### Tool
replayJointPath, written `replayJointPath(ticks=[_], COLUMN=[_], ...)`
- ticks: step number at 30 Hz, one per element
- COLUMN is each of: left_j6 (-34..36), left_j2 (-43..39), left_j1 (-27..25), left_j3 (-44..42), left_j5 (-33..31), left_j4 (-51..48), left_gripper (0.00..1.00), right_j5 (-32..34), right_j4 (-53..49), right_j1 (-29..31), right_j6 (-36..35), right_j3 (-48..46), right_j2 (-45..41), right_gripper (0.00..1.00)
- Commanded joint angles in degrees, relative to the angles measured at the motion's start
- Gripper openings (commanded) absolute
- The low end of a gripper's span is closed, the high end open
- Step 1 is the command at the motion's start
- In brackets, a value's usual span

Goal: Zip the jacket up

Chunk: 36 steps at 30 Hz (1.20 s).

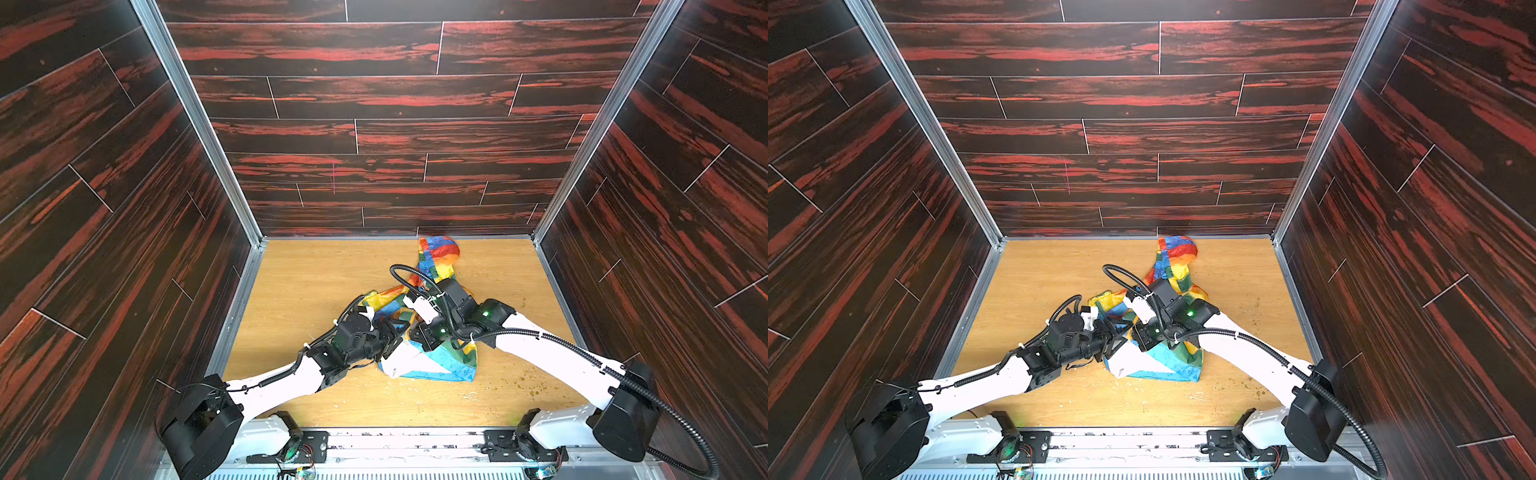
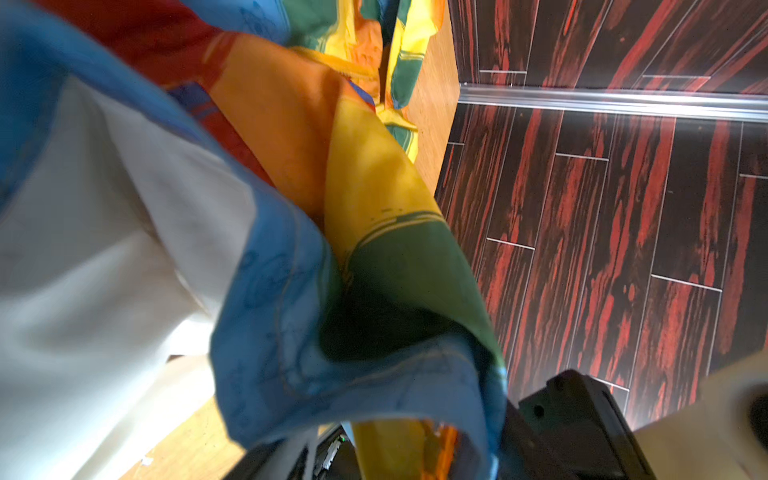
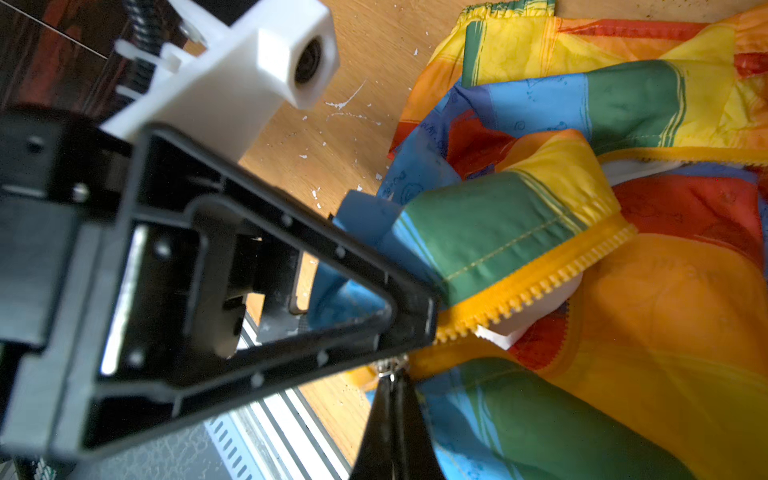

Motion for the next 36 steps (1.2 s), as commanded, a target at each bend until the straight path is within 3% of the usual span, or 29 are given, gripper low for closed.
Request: replayJointPath(ticks=[1,13,18,30,36], left_j6=[-0.3,-0.2,1.6,12.7,14.9], left_j2=[-1.5,-3.0,-3.1,-4.0,-4.8], left_j1=[-0.2,-0.2,-0.2,-0.2,-0.2], left_j3=[0.0,0.9,2.3,8.7,9.0], left_j5=[-2.1,-1.9,-0.9,3.1,4.4], left_j4=[1.6,-0.5,-4.1,-20.8,-23.6], left_gripper=[0.57,0.26,0.00,0.00,0.00], right_j5=[-1.2,-1.0,0.3,6.5,6.7], right_j4=[-0.5,-0.5,-0.9,-3.6,-3.3], right_j1=[0.2,0.2,0.3,-1.9,-3.5], right_j6=[0.0,-0.1,0.1,-1.0,-0.4], right_j3=[-0.7,-0.5,0.0,1.7,1.6], right_j2=[-1.6,-1.1,-0.7,1.2,1.6], right_gripper=[0.00,0.00,0.00,0.00,0.00])
